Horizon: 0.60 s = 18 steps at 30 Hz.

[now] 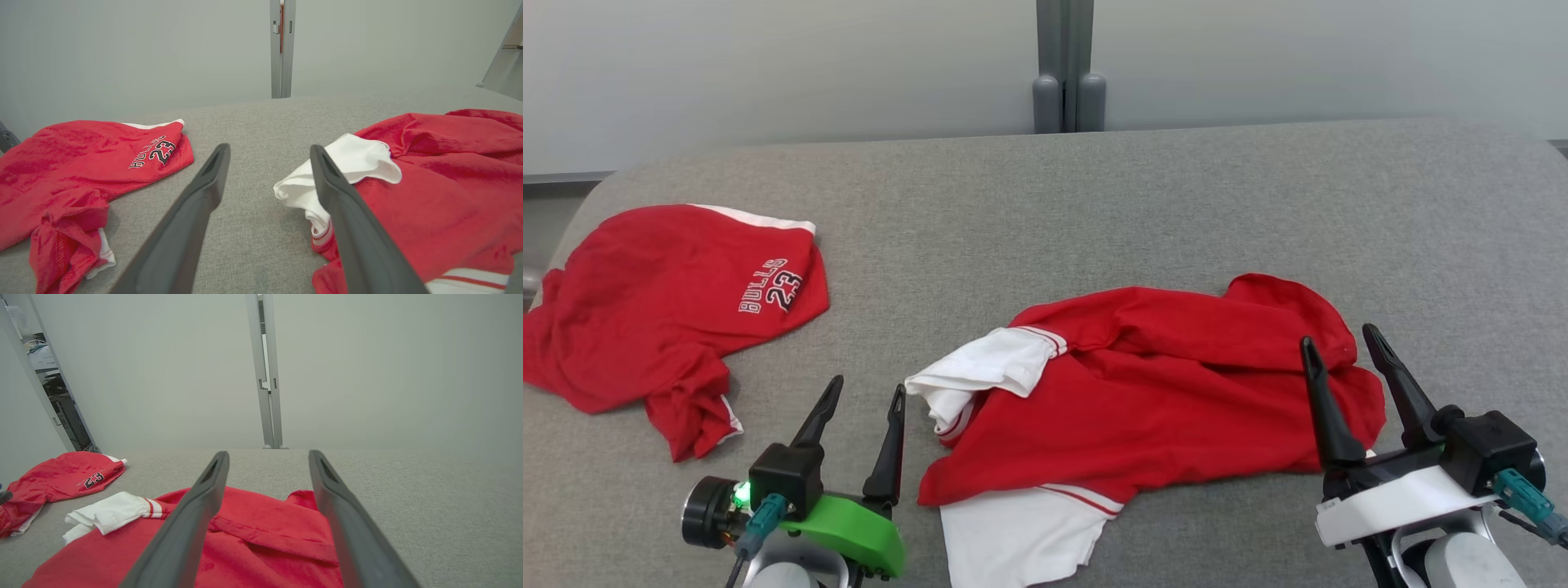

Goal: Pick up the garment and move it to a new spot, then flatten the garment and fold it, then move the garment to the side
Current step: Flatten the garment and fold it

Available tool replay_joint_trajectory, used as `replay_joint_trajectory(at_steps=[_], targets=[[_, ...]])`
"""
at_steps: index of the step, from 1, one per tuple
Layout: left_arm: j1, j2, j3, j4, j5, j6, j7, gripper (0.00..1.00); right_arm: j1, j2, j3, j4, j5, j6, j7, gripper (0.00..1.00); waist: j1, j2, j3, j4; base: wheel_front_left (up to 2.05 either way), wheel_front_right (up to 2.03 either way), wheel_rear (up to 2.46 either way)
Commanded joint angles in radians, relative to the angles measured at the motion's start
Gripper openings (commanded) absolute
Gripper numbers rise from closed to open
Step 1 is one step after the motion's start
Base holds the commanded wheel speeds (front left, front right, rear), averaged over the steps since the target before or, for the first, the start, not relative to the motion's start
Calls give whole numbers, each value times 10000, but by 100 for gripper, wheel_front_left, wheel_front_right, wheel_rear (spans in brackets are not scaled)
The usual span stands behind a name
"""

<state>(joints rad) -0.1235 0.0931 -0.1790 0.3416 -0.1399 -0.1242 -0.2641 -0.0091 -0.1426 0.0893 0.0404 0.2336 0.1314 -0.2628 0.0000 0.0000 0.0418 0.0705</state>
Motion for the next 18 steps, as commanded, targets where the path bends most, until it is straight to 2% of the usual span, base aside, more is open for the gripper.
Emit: replay_joint_trajectory(at_steps=[1,11,18], targets=[[-205,102,-55,217,-159,-46,-4,100,-130,-17,7,16,-29,-14,-28,100,0,0,175,-257,0,0,0],[-811,248,-933,1899,-400,-72,-6,100,-433,219,15,48,9,-14,-28,100,0,0,676,-872,0,0,0],[-1351,370,-1235,2767,-709,-67,-6,100,-612,115,-91,41,10,-14,-28,100,0,0,994,-1094,0,0,0]])
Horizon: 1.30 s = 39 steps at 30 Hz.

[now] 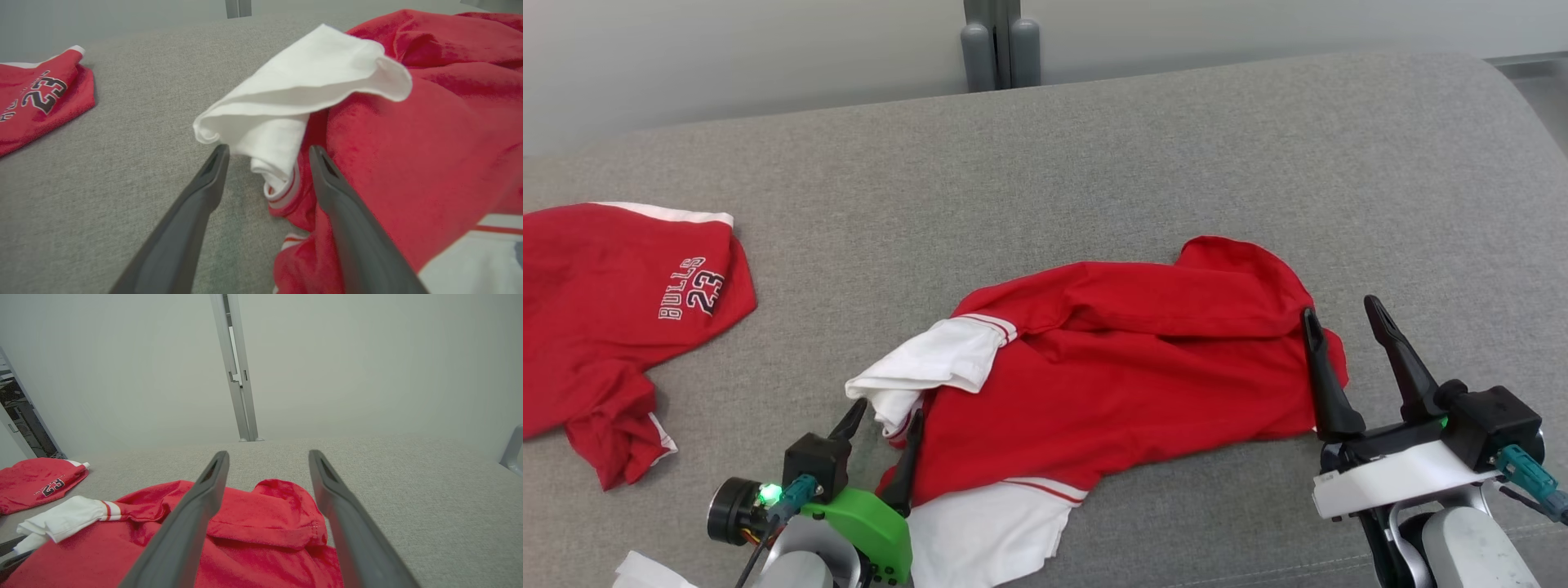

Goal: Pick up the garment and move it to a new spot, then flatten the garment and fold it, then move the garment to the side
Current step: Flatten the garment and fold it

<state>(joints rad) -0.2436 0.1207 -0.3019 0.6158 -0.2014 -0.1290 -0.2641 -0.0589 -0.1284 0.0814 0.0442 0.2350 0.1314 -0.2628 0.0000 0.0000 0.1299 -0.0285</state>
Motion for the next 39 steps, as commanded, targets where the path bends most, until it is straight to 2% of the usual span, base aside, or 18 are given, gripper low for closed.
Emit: replay_joint_trajectory(at_steps=[1,2,3,4,5,10,16,22,27,33,34,35,36,39], targets=[[-240,100,-50,204,-166,-19,-4,100,-122,-29,-14,-8,-6,-14,-28,100,0,0,152,-127,0,0,0],[-294,107,-107,363,-207,-20,-4,100,-126,-26,-13,-15,-15,-14,-28,100,0,0,181,-147,0,0,0],[-397,102,-193,551,-256,-20,-6,65,-135,-27,-14,-21,-26,-14,-28,100,0,0,208,-162,0,0,0],[-486,102,-267,694,-317,-20,-4,8,-152,-27,-13,-32,-36,-14,-28,100,0,0,231,-177,0,0,0],[-597,113,-409,905,-412,-20,-4,0,-172,-26,-5,-43,-46,-14,-29,100,0,0,256,-193,0,0,0],[-1258,270,-695,1075,-682,-21,-6,0,-253,-94,-71,-62,42,-14,-29,100,0,0,376,-235,0,0,0],[-2575,786,-756,858,-684,-21,-4,0,-308,-123,-239,-85,34,-14,-29,100,0,0,532,-283,0,0,0],[-4200,1252,-404,1069,-806,-20,-4,0,-465,-116,-376,-15,-59,-14,-29,100,0,0,790,-530,0,0,0],[-5352,1412,-128,1452,-859,-20,-6,0,-566,-173,-520,64,-69,-14,-29,100,0,0,1060,-728,0,0,0],[-6394,1510,-380,2105,-799,-21,-4,0,-718,-102,-414,223,-84,-14,-29,100,0,0,1242,-914,0,0,0],[-6524,1544,-444,2234,-789,-21,-4,38,-734,-90,-379,274,-78,-14,-30,100,0,0,1240,-947,0,0,0],[-6626,1580,-436,2285,-814,-21,-7,85,-739,-76,-348,310,-78,-14,-29,100,0,0,1230,-971,0,0,0],[-6667,1616,-413,2337,-867,-21,-6,100,-721,-54,-324,360,-76,-14,-29,100,0,0,1202,-996,0,0,0],[-6372,1662,-367,2348,-966,-21,-6,100,-610,-21,-381,435,-108,-14,-29,100,0,0,1080,-958,0,0,0]])
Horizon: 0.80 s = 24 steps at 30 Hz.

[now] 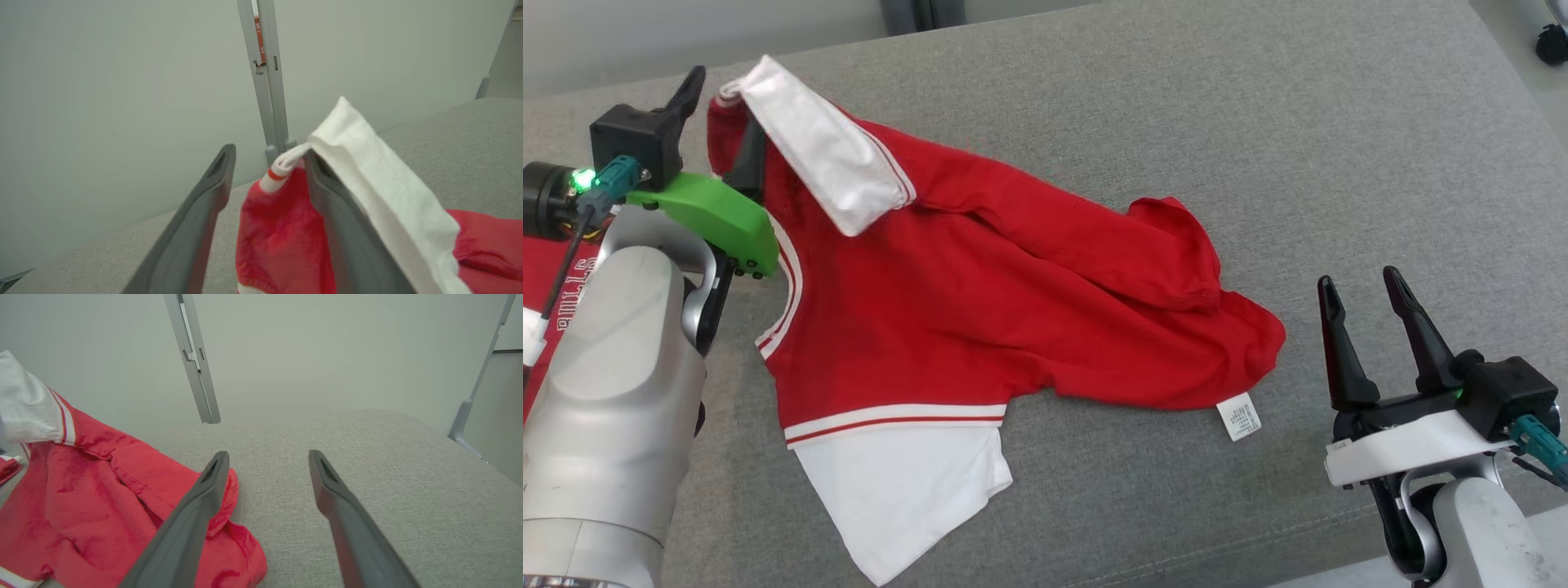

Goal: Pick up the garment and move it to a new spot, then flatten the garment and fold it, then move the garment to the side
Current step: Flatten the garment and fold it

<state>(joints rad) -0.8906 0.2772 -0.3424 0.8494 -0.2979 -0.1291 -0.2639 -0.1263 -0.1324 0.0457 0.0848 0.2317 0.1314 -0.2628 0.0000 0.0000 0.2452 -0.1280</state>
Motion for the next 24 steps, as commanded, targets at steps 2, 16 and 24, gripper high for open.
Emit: replay_joint_trajectory(at_steps=[2,16,24], targets=[[460,160,49,-77,-46,-19,-8,100,154,35,-75,90,-76,-14,-30,100,0,0,-234,106,0,0,0],[4495,-148,1986,-3395,-10,257,-6,100,854,182,40,348,-180,-14,-29,100,0,0,-1843,1062,0,0,0],[6663,-791,2918,-5396,421,383,-6,100,1142,240,-48,390,-211,-14,-29,100,0,0,-2381,1578,0,0,0]])
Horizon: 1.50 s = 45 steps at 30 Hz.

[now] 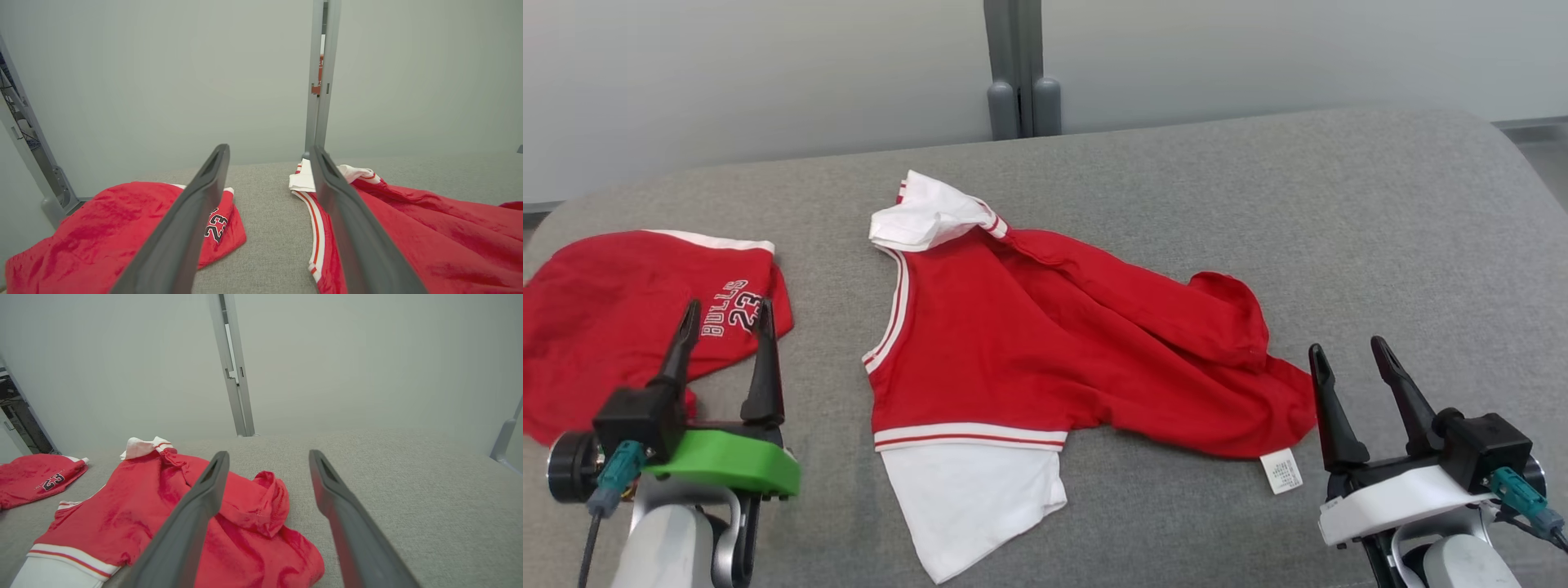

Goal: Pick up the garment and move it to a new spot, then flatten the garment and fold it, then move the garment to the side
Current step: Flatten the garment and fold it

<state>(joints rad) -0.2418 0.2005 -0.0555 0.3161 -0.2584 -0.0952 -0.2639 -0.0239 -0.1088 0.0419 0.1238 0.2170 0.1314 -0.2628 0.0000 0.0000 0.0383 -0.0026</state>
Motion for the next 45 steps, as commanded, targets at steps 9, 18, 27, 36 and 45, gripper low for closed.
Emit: replay_joint_trajectory(at_steps=[9,18,27,36,45], targets=[[1766,-587,512,-1324,610,-22,-6,100,203,74,-6,129,25,-14,-30,100,0,0,-512,646,0,0,0],[2867,-1033,778,-1999,857,-74,-6,100,386,41,-238,534,36,-14,-29,100,0,0,-615,828,0,0,0],[2683,-1278,606,-1960,998,-153,-6,100,-97,-422,-353,1239,-68,-14,94,100,0,0,-445,1069,0,0,0],[2252,-1421,129,-1896,1044,-201,-6,100,-1117,-1302,-366,3023,58,-14,466,100,0,0,177,1483,0,0,0],[1929,-1485,-218,-1690,962,-231,-6,100,-1653,-1603,-64,5275,551,-16,413,100,0,0,658,1872,0,0,0]])
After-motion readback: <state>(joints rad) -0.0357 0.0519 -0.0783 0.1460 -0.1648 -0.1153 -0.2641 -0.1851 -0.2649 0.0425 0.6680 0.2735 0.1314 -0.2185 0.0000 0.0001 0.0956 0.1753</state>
